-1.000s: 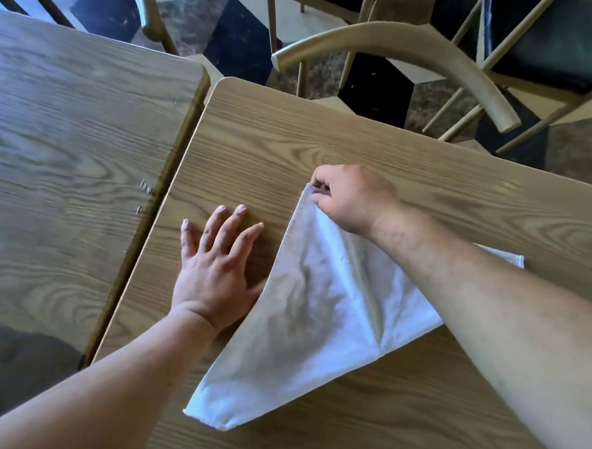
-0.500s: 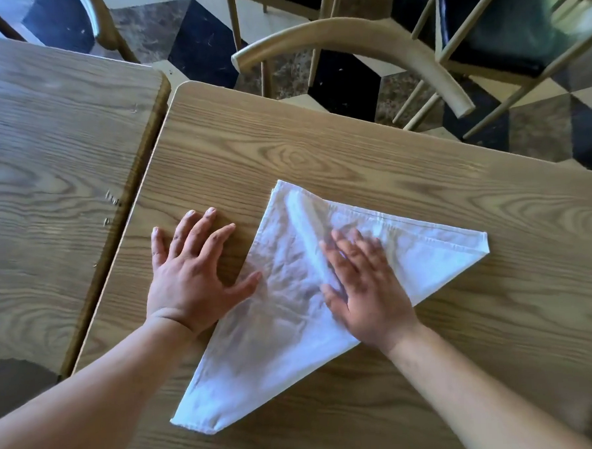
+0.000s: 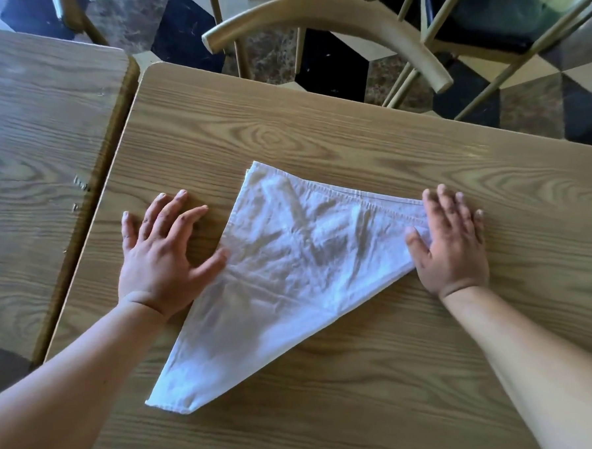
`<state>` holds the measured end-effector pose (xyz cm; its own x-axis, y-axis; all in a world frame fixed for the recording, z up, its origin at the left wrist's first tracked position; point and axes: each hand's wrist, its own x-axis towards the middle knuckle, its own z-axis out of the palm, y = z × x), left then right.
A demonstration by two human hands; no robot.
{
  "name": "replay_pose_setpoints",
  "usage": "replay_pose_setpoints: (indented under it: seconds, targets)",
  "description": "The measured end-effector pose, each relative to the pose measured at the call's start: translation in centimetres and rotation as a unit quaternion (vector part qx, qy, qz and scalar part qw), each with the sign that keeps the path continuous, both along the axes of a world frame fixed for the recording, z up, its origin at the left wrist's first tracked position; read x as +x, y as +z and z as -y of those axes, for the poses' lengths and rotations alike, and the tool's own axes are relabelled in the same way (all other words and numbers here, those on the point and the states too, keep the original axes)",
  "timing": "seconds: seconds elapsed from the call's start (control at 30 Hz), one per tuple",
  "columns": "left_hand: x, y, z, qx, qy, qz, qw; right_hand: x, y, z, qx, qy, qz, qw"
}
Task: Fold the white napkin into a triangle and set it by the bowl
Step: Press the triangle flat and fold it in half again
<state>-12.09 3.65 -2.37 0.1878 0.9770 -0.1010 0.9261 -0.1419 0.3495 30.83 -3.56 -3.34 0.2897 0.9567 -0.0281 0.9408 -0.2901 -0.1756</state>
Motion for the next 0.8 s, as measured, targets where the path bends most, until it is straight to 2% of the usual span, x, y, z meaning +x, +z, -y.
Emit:
replay_pose_setpoints:
  seconds: [0.07, 0.13, 0.23, 0.33, 0.43, 0.57, 0.8]
  targets:
    - [3.0, -0.8, 0.6, -0.001, 0.033, 0.030, 0.999, 2.0, -0.6, 1.1, -0.012, -0.013, 0.002, 1.000]
    - [5.5, -0.8, 1.0, 0.041, 0.053, 0.047, 0.997, 2.0, -0.7, 1.0, -0.010, -0.012, 0.002, 1.000]
    - [12.4, -0.7, 1.7, 0.106, -0.093, 0.078, 0.987, 1.3, -0.8, 0.0, -0.006, -0.009, 0.005, 1.000]
    - [20.4, 1.2, 2.5, 0.038, -0.231, 0.095, 0.968, 1.2, 0.3, -0.5, -0.004, -0.015, -0.010, 1.000]
    - [23.7, 0.5, 3.3, -0.018, -0.278, 0.055, 0.959, 1.1, 0.3, -0.7, 0.009, -0.010, -0.007, 1.000]
    - [19.6, -0.9, 4.5, 0.052, -0.284, 0.057, 0.956, 0.9, 0.0, -0.6, 0.021, -0.010, -0.002, 1.000]
    - [5.5, -0.7, 9.5, 0.032, -0.207, -0.017, 0.978, 0.8, -0.6, -0.1, 0.004, -0.002, -0.006, 1.000]
